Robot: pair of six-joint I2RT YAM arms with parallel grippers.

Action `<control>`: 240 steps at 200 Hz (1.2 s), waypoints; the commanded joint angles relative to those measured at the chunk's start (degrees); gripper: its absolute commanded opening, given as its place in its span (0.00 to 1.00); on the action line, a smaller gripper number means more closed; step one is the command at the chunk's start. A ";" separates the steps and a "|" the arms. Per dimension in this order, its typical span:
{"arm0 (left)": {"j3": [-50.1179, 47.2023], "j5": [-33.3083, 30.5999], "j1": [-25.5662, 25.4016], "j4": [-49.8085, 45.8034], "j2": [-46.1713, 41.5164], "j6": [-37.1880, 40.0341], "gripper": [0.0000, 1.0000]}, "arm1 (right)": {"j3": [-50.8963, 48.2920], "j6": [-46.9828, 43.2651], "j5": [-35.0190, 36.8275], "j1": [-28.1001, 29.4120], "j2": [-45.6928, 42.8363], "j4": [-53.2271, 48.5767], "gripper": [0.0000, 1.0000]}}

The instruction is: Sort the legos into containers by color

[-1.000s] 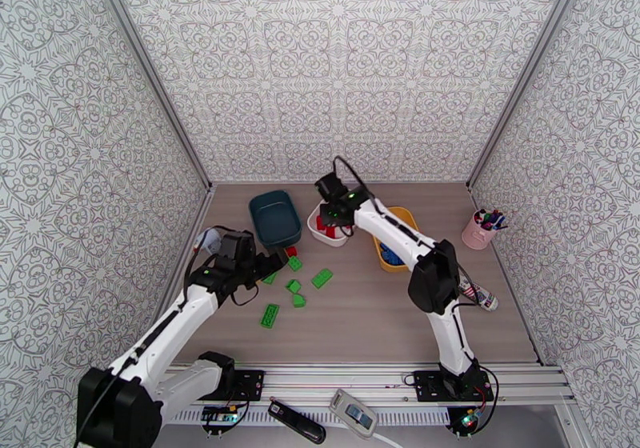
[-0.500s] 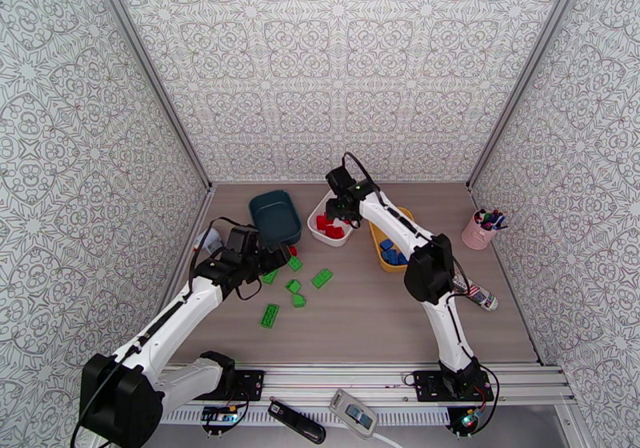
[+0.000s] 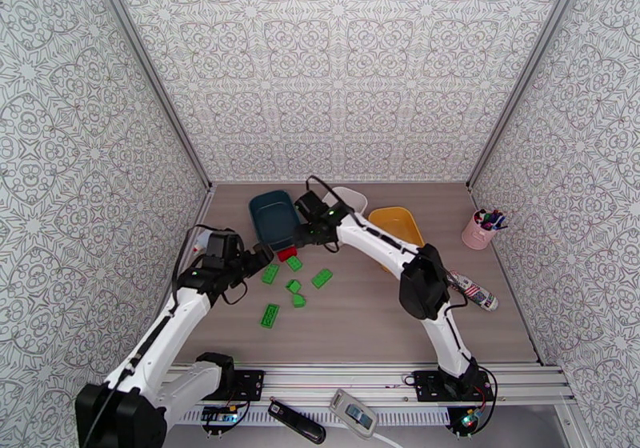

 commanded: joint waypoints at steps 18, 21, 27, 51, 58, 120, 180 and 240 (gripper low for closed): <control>-4.13 4.21 4.09 -2.10 -4.33 0.88 0.99 | 9.13 -2.32 -0.95 2.82 8.06 -1.14 0.93; -4.35 4.34 4.34 -2.20 -4.61 0.82 0.99 | 9.92 -2.38 -0.93 2.96 8.67 -1.63 0.93; -4.78 4.55 4.66 -2.36 -5.22 0.82 0.99 | 11.26 -2.33 -0.93 3.16 9.91 -2.30 0.93; -6.66 5.49 6.07 -3.02 -7.67 0.42 0.99 | 15.77 -2.23 -0.97 3.56 14.13 -3.77 0.96; -7.25 5.71 6.51 -3.24 -8.46 0.30 0.99 | 16.89 -2.38 -0.79 3.70 15.26 -4.17 0.99; -9.33 7.36 8.23 -5.44 -12.37 -0.04 0.99 | 22.17 -4.76 -0.93 4.36 21.64 -4.71 0.99; -9.66 7.86 8.32 -7.11 -14.16 -0.03 0.99 | 27.82 -4.75 0.31 4.44 26.49 -4.92 0.98; -10.22 7.91 8.45 -7.72 -14.45 0.11 0.99 | 32.04 -4.52 1.78 4.14 30.30 -5.04 0.92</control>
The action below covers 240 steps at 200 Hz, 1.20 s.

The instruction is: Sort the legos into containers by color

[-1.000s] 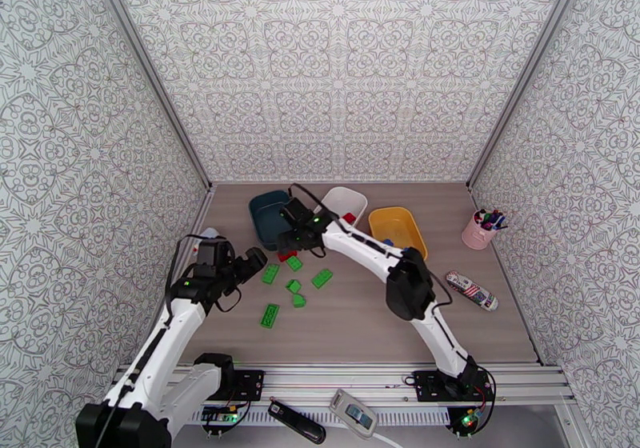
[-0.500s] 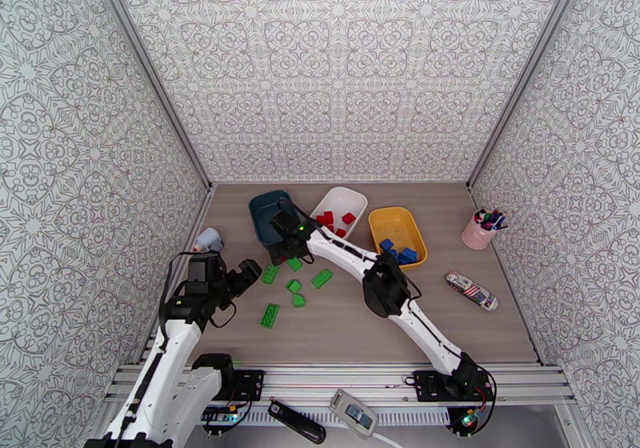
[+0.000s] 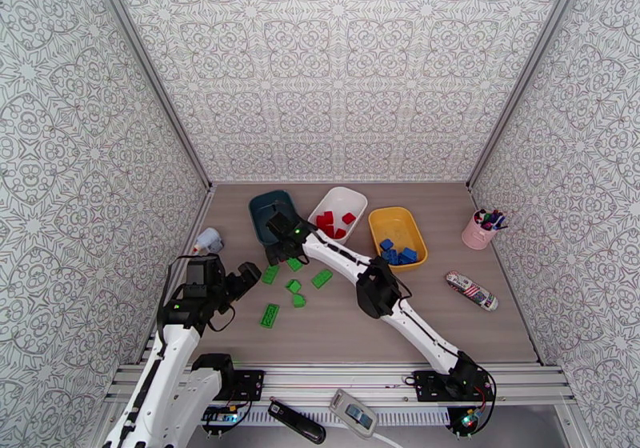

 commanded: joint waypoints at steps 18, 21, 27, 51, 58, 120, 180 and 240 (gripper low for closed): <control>-1.22 1.33 0.78 -0.82 -0.12 0.53 0.99 | 2.13 0.52 2.10 -0.25 1.92 -0.64 0.90; -1.27 1.39 0.74 -0.74 0.04 0.53 0.99 | 2.19 0.57 2.16 -0.32 1.93 -0.59 0.89; -1.24 1.40 0.90 -0.62 0.16 0.62 0.99 | 2.19 0.74 2.28 -0.48 2.00 -0.53 0.88; -1.37 3.06 1.00 -0.02 0.78 0.62 0.99 | 2.13 0.85 2.26 -0.64 1.98 -0.19 0.83; -1.37 3.15 1.07 0.16 0.96 0.62 0.99 | 2.11 0.75 2.24 -0.66 1.89 -0.04 0.81; -1.15 3.61 0.98 1.23 1.54 0.49 0.99 | -8.40 2.85 2.35 -0.67 -6.82 4.19 0.68; -0.32 2.05 -4.65 4.51 3.99 -1.98 0.99 | -21.78 3.22 4.82 -0.66 -20.37 8.85 0.67; 2.45 -4.60 -13.68 8.21 8.71 -4.82 0.99 | -33.06 2.48 7.98 -3.95 -31.07 9.40 0.66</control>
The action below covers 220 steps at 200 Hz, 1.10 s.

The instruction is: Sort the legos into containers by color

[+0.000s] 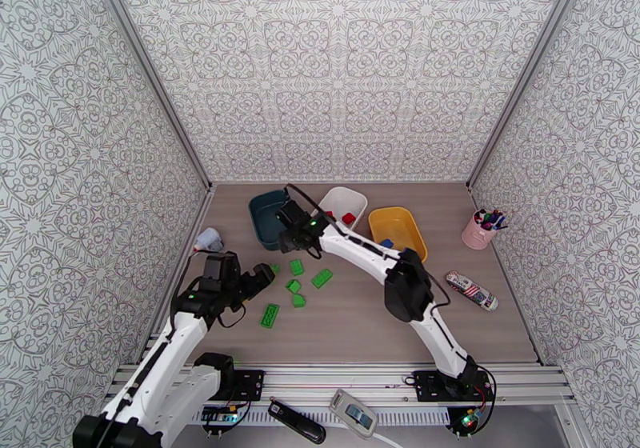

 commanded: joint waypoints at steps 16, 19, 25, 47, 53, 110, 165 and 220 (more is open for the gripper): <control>3.07 -4.51 -4.56 4.04 2.63 -2.40 0.98 | -8.76 -0.22 2.14 -4.50 -7.09 1.70 0.66; 3.08 -4.63 -4.87 4.23 2.89 -2.48 0.98 | -9.31 -0.21 2.00 -4.88 -7.55 1.74 0.66; 3.34 -4.94 -5.53 4.56 3.42 -2.64 0.98 | -10.25 -0.15 1.75 -5.59 -8.35 1.91 0.66; 4.48 -6.10 -7.80 5.22 5.44 -2.84 0.98 | -12.78 -0.09 1.45 -7.92 -10.41 2.27 0.66; 4.88 -6.49 -8.33 5.26 5.89 -2.87 0.98 | -13.05 -0.04 1.45 -8.57 -10.69 2.21 0.65; 7.88 -9.37 -11.60 3.74 7.97 -2.03 0.97 | -5.45 0.35 0.27 -14.08 -6.48 -2.13 0.66; 11.10 -12.59 -11.93 -2.17 8.40 1.73 0.96 | 11.26 -0.59 -0.83 -16.77 3.42 -11.49 0.80; 13.28 -14.43 -10.71 -6.16 11.00 6.84 0.92 | 6.55 -1.57 -2.51 -16.68 -0.73 -9.67 0.85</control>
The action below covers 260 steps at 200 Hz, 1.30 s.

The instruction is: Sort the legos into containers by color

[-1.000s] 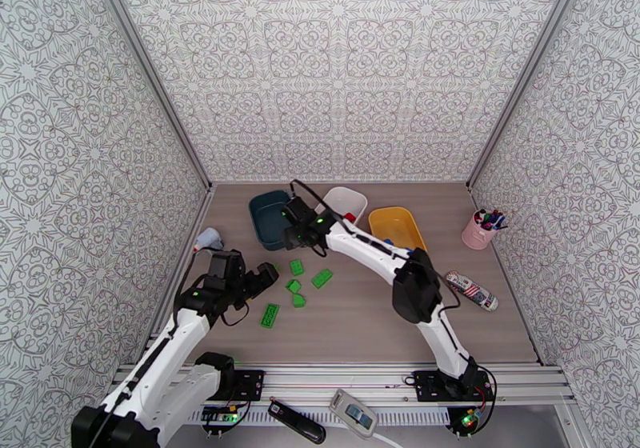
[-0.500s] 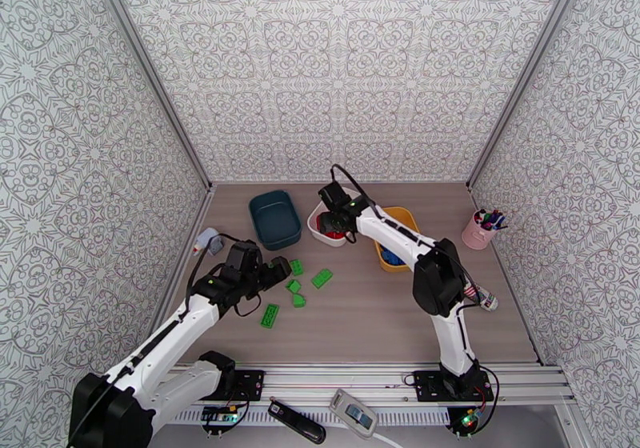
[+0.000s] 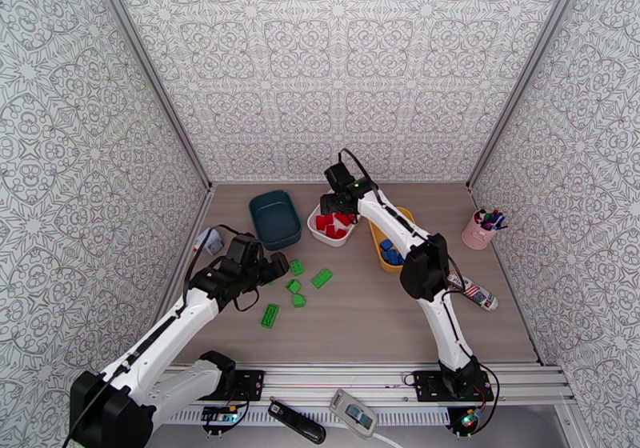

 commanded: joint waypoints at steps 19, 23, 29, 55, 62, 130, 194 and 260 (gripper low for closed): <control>2.15 -1.57 1.60 -3.36 2.95 5.53 0.90 | -9.81 -1.07 -3.66 0.93 -8.15 3.07 0.82; 2.24 -1.60 1.79 -3.47 3.29 5.88 0.90 | -11.18 -1.17 -4.04 1.16 -9.03 3.80 0.81; 2.33 -1.67 2.14 -3.45 3.86 6.42 0.89 | -13.09 -1.49 -4.50 1.64 -10.35 4.74 0.80; 2.87 -2.31 3.27 -3.02 7.20 8.88 0.85 | -21.05 -1.92 -6.38 4.33 -15.20 7.95 0.77; 3.08 -2.42 3.55 -2.78 8.25 9.41 0.84 | -22.95 -1.91 -6.70 5.23 -16.45 8.65 0.76; 6.35 -4.55 4.62 0.24 22.63 13.13 0.77 | -44.62 1.84 -7.54 12.85 -28.59 15.82 0.75; 10.44 -7.83 4.43 0.64 32.05 15.42 0.74 | -58.56 6.70 -7.93 14.99 -37.11 20.44 0.74; 12.62 -6.63 4.41 1.99 37.66 18.45 0.65 | -61.90 8.74 -8.52 15.76 -38.48 22.34 0.72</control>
